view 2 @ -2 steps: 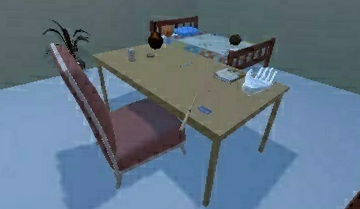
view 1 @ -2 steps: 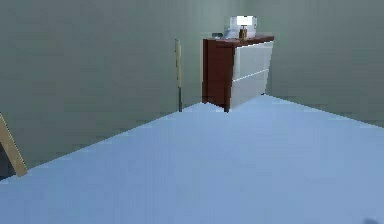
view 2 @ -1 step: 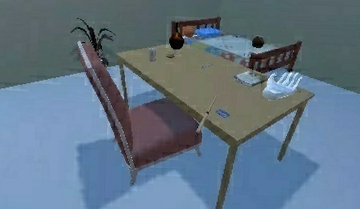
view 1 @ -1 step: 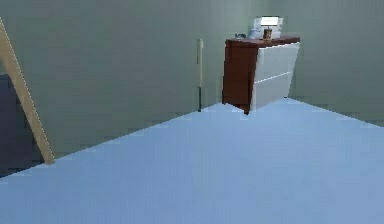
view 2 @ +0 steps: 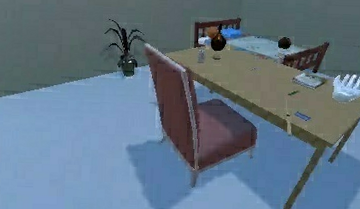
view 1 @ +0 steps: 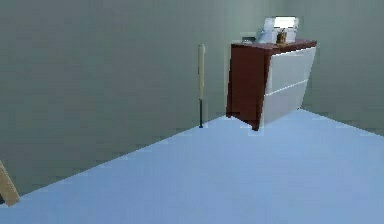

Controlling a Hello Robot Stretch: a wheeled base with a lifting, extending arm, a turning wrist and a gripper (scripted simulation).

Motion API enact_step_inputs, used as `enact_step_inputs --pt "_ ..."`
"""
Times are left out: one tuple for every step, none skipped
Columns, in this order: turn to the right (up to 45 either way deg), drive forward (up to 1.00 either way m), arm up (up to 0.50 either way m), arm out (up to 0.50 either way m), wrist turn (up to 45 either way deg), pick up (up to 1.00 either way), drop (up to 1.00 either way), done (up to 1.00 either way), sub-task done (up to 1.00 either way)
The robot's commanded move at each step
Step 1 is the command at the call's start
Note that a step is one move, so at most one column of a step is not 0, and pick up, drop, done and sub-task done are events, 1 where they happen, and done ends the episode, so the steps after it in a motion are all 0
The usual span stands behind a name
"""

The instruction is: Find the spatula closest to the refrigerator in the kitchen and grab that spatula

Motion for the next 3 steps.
enact_step_inputs --pt "-24.0 0.00 0.00 0.00 0.0 0.00 0.00 0.00 0.00" --pt "0.0 0.05 0.00 0.00 0.0 0.00 0.00 0.00 0.00" --pt "-33.0 0.00 0.00 0.00 0.0 0.00 0.00 0.00 0.00"
